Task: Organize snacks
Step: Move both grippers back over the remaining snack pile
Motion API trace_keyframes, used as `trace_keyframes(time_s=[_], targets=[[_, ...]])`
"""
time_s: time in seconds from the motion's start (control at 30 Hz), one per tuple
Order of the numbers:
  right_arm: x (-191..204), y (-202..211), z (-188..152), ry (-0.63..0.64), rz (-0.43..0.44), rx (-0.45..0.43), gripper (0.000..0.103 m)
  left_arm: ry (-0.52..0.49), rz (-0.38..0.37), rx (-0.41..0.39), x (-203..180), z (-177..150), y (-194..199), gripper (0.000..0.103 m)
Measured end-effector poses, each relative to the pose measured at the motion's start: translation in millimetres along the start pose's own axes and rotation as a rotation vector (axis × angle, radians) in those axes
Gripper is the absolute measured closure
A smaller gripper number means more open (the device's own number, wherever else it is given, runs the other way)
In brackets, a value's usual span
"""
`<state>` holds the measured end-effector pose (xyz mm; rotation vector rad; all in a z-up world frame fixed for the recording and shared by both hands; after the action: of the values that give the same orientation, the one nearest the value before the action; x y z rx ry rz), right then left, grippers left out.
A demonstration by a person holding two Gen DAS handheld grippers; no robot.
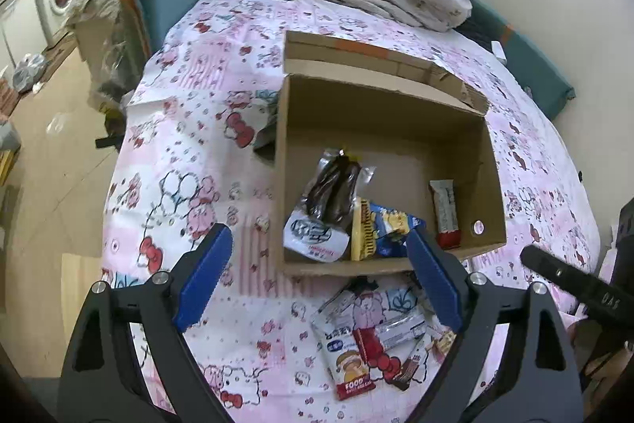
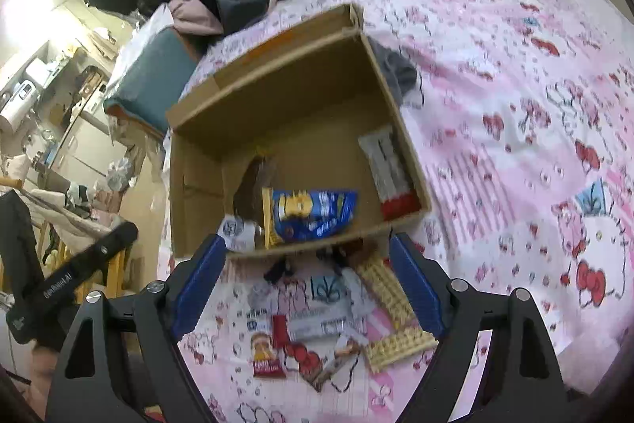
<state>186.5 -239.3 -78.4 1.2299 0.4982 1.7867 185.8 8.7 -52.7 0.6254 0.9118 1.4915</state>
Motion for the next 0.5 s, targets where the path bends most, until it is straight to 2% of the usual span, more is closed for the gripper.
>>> trace_keyframes(time_s=[0.23,0.5], targets=[[-4,-2,-23,-0.011,-0.023,0.043,0.016,0.030,0.021,0.055,10,-23,-2,0.015],[-14,-15,-42,-0.094,-0.023,0.106,0.016,0.064,0.041,0.119,21,-46,-9,0.015]])
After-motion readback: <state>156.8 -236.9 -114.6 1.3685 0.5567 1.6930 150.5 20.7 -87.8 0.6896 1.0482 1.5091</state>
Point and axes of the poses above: each gripper's, at about its wrist camera, not at the fingertips, and y roughly against the way its jaws point, x to its left, z to its top, the point moved 7 cm from there along -y, roughly the way its jaws point, and after that the axes turned 6 degrees about z, right-handed, at the moved point
